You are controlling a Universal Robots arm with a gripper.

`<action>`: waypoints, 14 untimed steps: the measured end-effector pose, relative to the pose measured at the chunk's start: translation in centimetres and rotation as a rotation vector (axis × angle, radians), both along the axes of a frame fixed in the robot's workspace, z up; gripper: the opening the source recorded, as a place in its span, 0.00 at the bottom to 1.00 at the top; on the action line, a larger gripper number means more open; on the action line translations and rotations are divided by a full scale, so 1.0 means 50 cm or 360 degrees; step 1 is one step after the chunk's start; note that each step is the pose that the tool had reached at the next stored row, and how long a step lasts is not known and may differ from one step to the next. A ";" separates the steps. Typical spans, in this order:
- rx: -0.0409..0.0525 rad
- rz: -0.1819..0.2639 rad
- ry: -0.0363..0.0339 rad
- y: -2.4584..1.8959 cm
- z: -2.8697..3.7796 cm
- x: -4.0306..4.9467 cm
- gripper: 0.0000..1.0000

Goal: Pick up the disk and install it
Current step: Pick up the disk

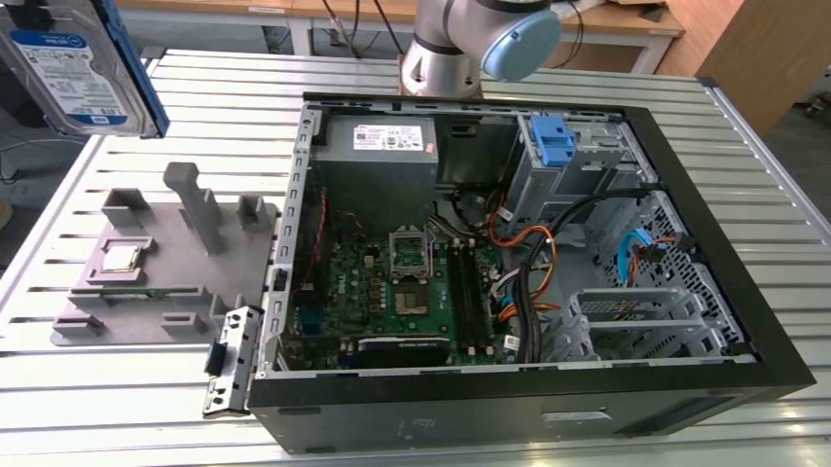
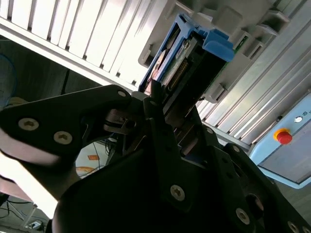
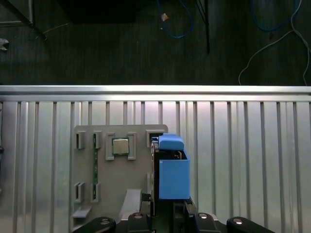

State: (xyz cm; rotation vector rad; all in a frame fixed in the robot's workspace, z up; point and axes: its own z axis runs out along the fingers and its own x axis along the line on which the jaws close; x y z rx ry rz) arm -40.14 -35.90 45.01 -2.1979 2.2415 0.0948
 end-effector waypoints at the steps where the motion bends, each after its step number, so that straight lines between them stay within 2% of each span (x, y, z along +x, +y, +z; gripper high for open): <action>1: 0.0000 0.0000 0.0000 0.0000 0.006 0.000 0.35; 14: 0.0000 0.0000 0.0000 0.0000 0.095 0.000 0.35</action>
